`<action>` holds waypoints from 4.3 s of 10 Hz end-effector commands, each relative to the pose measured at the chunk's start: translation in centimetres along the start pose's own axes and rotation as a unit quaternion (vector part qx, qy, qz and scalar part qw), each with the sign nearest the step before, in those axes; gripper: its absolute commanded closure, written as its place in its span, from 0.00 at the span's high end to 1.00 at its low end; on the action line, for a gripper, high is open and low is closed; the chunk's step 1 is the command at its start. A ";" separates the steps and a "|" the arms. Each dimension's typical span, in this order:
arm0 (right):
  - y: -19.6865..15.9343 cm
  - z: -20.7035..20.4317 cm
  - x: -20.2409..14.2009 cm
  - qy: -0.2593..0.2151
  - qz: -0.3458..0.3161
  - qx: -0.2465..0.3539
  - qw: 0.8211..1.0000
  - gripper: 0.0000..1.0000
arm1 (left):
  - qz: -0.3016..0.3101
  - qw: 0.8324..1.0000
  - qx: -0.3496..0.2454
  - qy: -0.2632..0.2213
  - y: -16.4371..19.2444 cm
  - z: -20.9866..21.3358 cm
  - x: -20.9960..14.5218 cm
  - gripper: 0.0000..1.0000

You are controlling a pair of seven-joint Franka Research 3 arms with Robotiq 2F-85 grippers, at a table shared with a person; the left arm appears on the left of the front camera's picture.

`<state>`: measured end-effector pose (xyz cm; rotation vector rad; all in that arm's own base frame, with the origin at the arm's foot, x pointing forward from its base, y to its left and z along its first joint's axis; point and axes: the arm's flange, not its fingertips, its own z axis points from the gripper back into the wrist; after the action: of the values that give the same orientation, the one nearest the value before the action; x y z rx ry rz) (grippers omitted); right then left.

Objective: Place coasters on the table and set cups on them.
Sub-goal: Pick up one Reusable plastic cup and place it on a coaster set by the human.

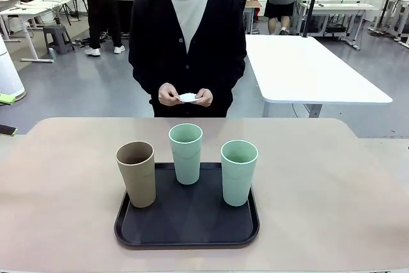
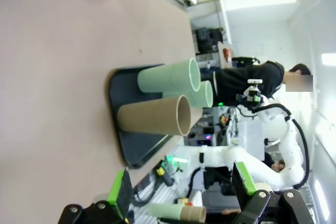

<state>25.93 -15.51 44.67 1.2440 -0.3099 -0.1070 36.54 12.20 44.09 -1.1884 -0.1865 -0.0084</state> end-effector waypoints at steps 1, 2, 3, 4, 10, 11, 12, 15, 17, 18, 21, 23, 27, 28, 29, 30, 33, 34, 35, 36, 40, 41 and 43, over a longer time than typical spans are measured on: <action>0.0 0.0 0.3 -0.004 0.006 0.012 1.000 1.00 | -0.003 1.000 -0.006 -0.001 -0.1 0.1 0.0 1.00; 0.0 0.0 0.3 -0.004 0.006 0.012 1.000 1.00 | -0.003 1.000 -0.006 -0.001 -0.1 0.1 0.0 1.00; 0.0 0.0 0.3 -0.004 0.006 0.012 1.000 1.00 | -0.003 1.000 -0.006 -0.001 -0.1 0.1 0.0 1.00; 0.0 0.0 0.3 -0.004 0.006 0.012 1.000 1.00 | -0.003 1.000 -0.006 -0.001 -0.1 0.1 0.0 1.00; 0.0 0.0 0.3 -0.004 0.006 0.012 1.000 1.00 | -0.003 1.000 -0.006 -0.001 -0.1 0.1 0.0 1.00; 0.0 0.0 0.3 -0.004 0.006 0.012 1.000 1.00 | -0.003 1.000 -0.006 -0.001 -0.1 0.1 0.0 1.00; 0.0 0.0 0.3 -0.004 0.006 0.012 1.000 1.00 | -0.003 1.000 -0.006 -0.001 -0.1 0.1 0.0 1.00; 0.0 0.0 0.3 -0.004 0.006 0.012 1.000 1.00 | -0.003 1.000 -0.006 -0.001 -0.1 0.1 0.0 1.00; 0.0 0.0 0.3 -0.004 0.006 0.012 1.000 1.00 | -0.003 1.000 -0.006 -0.001 -0.1 0.1 0.0 1.00; 0.0 0.0 0.3 -0.004 0.006 0.012 1.000 1.00 | -0.003 1.000 -0.006 -0.001 -0.1 0.1 0.0 1.00; 0.0 0.0 0.3 -0.004 0.006 0.012 1.000 1.00 | -0.003 1.000 -0.006 -0.001 -0.1 0.1 0.0 1.00; 0.0 0.0 0.3 -0.004 0.006 0.012 1.000 1.00 | -0.003 1.000 -0.006 -0.001 -0.1 0.1 0.0 1.00; 0.0 0.0 0.3 -0.004 0.006 0.012 1.000 1.00 | -0.003 1.000 -0.006 -0.001 -0.1 0.1 0.0 1.00; 0.0 0.0 0.3 -0.004 0.006 0.012 1.000 1.00 | -0.003 1.000 -0.006 -0.001 -0.1 0.1 0.0 1.00; 0.0 0.0 0.3 -0.004 0.006 0.012 1.000 1.00 | -0.003 1.000 -0.006 -0.001 -0.1 0.1 0.0 1.00; 0.0 0.0 0.3 -0.004 0.006 0.012 1.000 1.00 | 0.000 1.000 0.001 0.000 0.0 0.0 0.0 1.00; 0.0 0.0 0.3 -0.004 0.006 0.012 1.000 1.00 | -0.247 0.943 0.208 0.078 -2.8 -3.2 3.4 1.00; 0.0 0.0 0.3 -0.004 0.006 0.012 1.000 1.00 | -0.305 0.911 0.250 0.118 -3.4 -4.8 4.3 1.00; 0.0 0.0 0.3 -0.004 0.006 0.012 1.000 1.00 | -0.338 0.890 0.275 0.133 -4.2 -6.3 4.7 1.00; 0.0 0.0 0.3 -0.004 0.006 0.012 1.000 1.00 | -0.367 0.866 0.305 0.152 -4.9 -7.8 4.9 1.00; 0.0 0.0 0.3 -0.004 0.006 0.012 1.000 1.00 | -0.459 0.774 0.360 0.245 -6.7 -13.6 3.5 1.00; 0.0 0.0 0.3 -0.004 0.006 0.012 1.000 1.00 | -0.461 0.768 0.360 0.260 -7.0 -14.6 3.2 1.00; 0.0 0.0 0.3 -0.004 0.006 0.012 1.000 1.00 | -0.451 0.780 0.349 0.257 -7.1 -14.2 4.0 1.00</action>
<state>25.96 -15.46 44.63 1.2434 -0.3064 -0.1071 41.21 -4.18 45.51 -0.2099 -0.1974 -1.0624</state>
